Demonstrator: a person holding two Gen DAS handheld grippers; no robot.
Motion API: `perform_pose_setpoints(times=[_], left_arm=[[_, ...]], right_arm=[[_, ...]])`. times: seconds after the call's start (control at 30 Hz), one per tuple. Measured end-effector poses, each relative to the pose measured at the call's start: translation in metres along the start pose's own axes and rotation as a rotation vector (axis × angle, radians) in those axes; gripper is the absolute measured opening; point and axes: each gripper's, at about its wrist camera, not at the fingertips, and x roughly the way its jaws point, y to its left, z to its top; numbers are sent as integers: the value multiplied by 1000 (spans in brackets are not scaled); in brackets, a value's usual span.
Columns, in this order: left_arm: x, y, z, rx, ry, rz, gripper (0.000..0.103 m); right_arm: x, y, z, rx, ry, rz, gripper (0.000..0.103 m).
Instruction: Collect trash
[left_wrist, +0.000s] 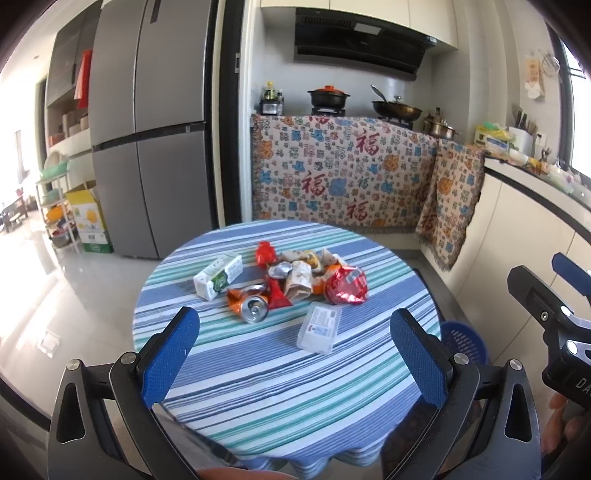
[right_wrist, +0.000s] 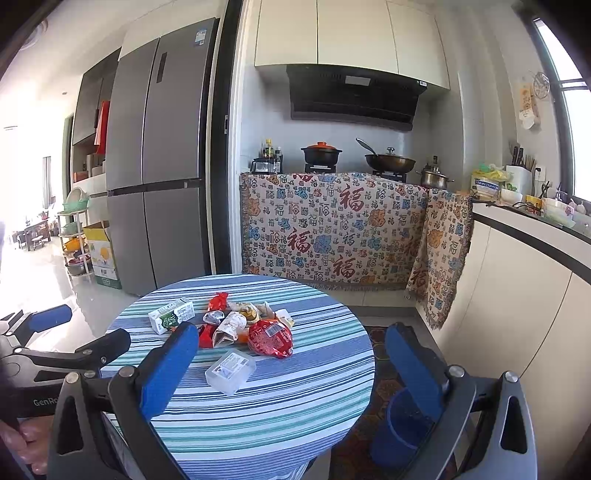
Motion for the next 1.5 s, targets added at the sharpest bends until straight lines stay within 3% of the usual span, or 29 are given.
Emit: perform_pose_setpoints(times=[1.5], left_arm=[[-2,-4,0,3,-2,-1,103]], right_arm=[[-6,-2,11,1,-7,-7,103]])
